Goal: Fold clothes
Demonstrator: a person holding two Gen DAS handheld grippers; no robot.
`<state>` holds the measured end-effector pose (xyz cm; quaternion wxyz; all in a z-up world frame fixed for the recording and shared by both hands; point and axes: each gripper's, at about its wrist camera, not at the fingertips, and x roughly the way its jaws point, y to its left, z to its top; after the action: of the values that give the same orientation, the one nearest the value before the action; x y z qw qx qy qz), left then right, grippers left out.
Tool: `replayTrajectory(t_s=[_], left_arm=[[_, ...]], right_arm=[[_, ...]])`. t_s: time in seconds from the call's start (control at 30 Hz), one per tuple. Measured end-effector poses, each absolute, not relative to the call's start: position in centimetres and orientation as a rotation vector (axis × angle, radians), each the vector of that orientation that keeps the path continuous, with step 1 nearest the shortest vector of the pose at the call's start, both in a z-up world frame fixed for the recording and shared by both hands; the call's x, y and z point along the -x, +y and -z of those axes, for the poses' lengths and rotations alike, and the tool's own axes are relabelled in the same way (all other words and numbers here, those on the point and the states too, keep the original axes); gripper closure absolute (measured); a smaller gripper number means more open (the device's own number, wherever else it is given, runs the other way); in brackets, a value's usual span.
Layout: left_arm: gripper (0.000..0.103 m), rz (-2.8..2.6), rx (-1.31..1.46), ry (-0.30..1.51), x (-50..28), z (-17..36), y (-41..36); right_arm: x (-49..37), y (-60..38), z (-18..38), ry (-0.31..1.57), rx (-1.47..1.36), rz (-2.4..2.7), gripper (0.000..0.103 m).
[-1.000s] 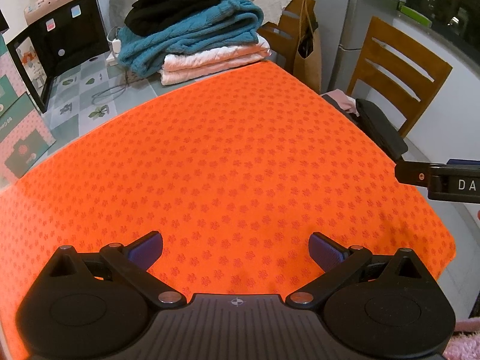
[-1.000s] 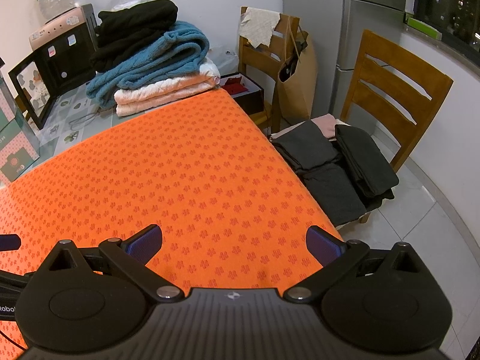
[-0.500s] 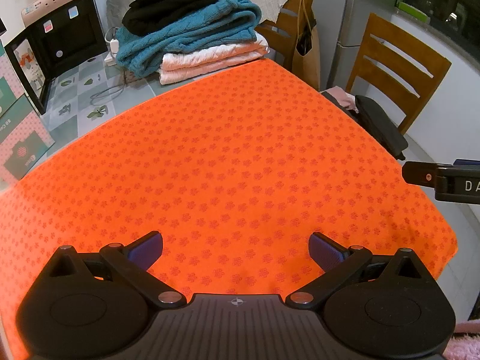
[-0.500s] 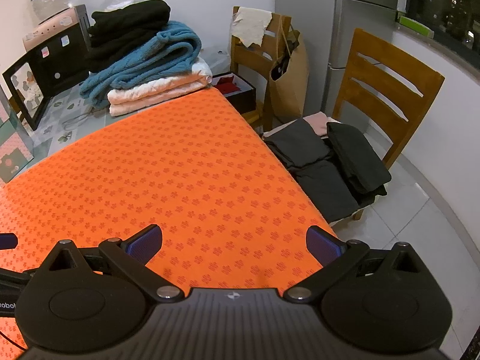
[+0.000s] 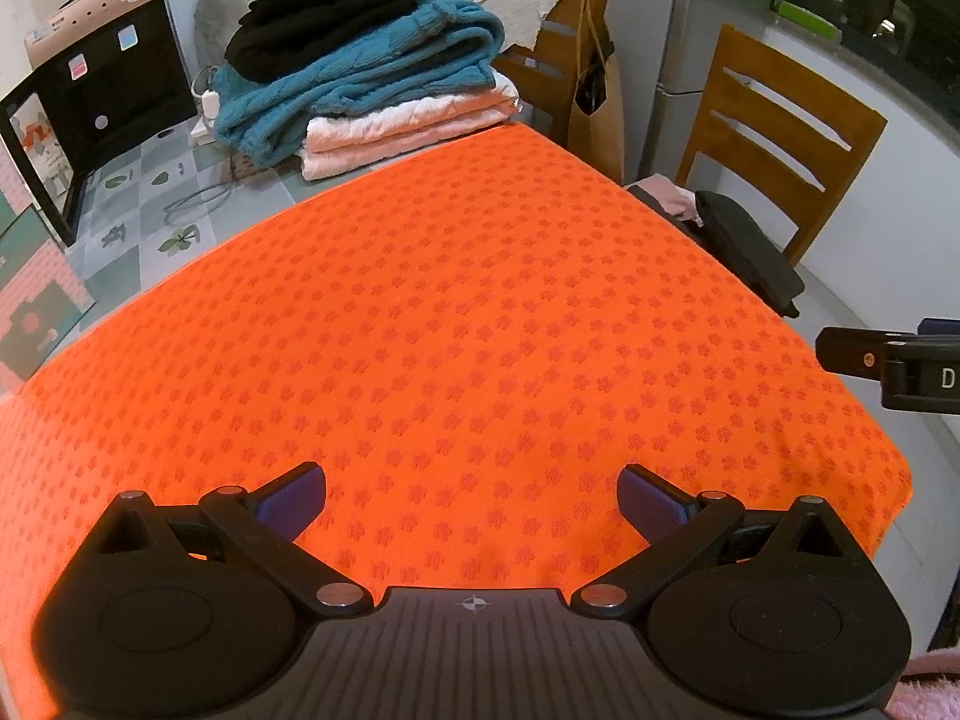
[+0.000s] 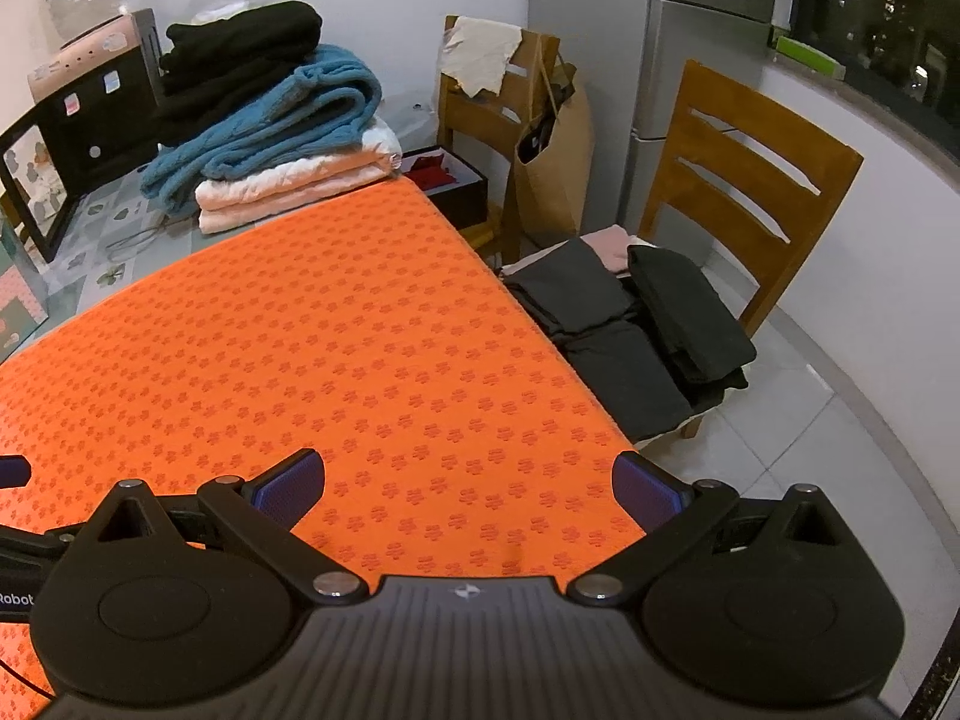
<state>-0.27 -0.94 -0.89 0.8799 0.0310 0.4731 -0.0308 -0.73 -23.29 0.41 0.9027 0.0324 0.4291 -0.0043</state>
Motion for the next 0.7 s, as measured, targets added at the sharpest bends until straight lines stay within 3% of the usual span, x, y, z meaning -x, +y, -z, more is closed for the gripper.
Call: replayTrajectory(t_s=[0.4, 0.7], left_arm=[[0.0, 0.081, -0.079, 0.991, -1.7, 1.1, -1.9], [0.0, 0.006, -0.057, 1.055, -7.9, 2.7, -4.5]], right_arm=[[-0.5, -26.3, -0.7, 0.859, -0.088, 0.086, 0.0], [-7.8, -31.8, 2.5, 0.86, -0.073, 0.037, 0.0]])
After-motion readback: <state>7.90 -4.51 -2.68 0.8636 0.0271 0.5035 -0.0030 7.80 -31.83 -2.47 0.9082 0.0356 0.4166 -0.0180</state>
